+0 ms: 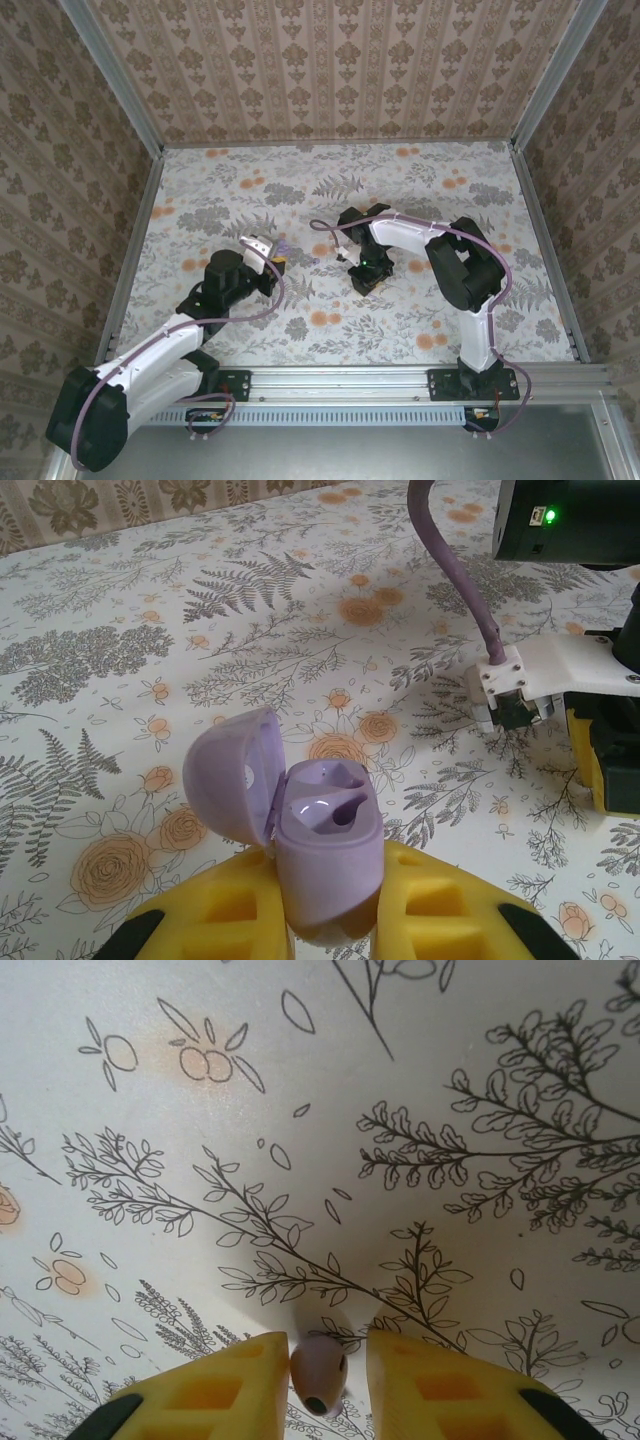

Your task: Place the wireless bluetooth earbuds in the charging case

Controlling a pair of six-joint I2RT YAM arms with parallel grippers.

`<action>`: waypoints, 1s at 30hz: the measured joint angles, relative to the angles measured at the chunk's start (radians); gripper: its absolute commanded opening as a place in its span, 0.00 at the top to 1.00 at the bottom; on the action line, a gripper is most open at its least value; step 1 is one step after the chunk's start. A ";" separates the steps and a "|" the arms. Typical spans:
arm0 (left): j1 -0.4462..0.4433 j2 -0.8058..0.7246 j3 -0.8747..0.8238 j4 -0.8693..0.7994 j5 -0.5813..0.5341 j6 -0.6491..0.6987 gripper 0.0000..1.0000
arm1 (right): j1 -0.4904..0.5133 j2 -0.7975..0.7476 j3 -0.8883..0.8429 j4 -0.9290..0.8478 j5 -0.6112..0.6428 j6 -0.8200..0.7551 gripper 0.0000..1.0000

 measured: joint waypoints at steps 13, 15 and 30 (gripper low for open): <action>0.000 0.053 -0.009 0.087 0.019 -0.030 0.95 | -0.008 -0.100 -0.073 0.098 0.013 0.050 0.78; -0.003 0.097 -0.023 0.154 0.021 -0.051 0.96 | -0.019 -0.171 -0.117 0.166 0.009 0.085 0.78; -0.230 0.611 -0.024 0.708 -0.045 -0.056 0.98 | -0.093 -0.567 -0.586 0.976 0.003 0.492 0.78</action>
